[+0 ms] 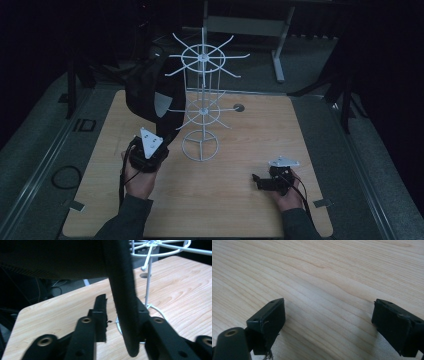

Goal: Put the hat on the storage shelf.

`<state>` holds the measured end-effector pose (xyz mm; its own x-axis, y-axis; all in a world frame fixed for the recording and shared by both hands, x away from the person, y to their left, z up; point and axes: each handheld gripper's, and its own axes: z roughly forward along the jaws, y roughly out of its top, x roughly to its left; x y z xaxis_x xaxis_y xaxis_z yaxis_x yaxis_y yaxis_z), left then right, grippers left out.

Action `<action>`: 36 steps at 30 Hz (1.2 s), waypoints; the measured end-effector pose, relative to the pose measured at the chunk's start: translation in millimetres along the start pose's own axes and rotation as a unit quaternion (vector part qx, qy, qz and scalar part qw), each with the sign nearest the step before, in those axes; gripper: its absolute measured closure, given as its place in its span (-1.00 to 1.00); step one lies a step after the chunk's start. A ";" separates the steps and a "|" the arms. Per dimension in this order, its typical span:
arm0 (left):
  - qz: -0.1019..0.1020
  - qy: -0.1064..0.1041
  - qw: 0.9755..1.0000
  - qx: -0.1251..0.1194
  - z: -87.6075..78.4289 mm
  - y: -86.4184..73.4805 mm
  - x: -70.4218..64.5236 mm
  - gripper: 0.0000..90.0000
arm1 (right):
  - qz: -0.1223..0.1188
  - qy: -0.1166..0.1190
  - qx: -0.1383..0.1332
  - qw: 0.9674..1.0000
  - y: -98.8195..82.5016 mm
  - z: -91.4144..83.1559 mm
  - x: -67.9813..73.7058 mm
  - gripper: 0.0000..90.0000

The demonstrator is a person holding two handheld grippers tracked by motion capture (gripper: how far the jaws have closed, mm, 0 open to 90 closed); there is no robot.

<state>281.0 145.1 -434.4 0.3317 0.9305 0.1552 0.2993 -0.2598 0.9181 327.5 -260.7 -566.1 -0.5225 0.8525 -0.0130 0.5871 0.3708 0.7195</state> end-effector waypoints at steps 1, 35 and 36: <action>-0.004 -0.002 1.000 -0.002 -0.5 0.2 0.3 0.44 | 0.000 0.000 0.000 1.000 0.0 0.0 0.0 -0.74; -0.075 -0.067 0.995 -0.019 -12.7 0.0 8.9 -0.36 | 0.000 0.001 -0.001 1.000 -0.1 0.0 0.3 -0.75; -0.075 -0.067 0.995 -0.019 -12.7 0.0 8.9 -0.37 | 0.000 0.001 -0.001 1.000 -0.1 0.0 0.3 -0.75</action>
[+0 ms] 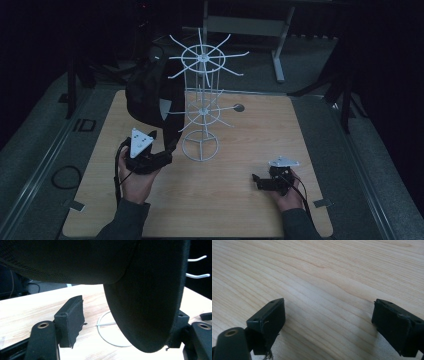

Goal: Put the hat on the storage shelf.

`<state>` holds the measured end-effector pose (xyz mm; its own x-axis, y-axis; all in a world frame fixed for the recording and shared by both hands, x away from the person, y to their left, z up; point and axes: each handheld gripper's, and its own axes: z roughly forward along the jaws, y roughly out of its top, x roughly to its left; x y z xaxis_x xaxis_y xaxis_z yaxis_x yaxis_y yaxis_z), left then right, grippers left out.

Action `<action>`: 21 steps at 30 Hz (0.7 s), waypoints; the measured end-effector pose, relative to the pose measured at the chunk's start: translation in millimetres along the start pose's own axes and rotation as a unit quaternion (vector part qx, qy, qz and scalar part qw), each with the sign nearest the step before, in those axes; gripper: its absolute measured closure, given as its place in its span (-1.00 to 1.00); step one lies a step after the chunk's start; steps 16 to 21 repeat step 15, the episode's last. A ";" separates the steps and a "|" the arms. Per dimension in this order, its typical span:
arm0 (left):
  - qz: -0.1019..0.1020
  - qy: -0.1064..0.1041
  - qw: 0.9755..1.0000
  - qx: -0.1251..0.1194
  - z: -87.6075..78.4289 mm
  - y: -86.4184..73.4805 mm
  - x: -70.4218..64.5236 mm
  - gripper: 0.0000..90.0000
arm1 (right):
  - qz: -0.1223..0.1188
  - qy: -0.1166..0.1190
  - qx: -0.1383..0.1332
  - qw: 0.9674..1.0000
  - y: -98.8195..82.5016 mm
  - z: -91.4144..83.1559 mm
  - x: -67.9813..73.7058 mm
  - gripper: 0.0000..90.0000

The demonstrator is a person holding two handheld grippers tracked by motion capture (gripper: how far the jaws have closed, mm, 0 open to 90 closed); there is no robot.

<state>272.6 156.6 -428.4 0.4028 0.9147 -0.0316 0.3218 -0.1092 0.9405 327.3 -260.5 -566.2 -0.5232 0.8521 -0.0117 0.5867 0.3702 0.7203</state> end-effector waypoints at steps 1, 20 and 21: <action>0.000 0.000 1.000 0.000 0.0 0.0 0.0 -0.37 | 0.000 0.000 0.000 1.000 0.0 0.0 0.0 -0.75; -0.005 -0.006 1.000 -0.003 -3.7 -0.6 -1.0 -0.45 | 0.000 0.000 0.000 1.000 0.0 0.0 0.0 -0.74; -0.005 -0.006 1.000 -0.003 -3.7 -0.6 -1.0 -0.45 | 0.000 0.000 0.000 1.000 0.0 0.0 0.0 -0.74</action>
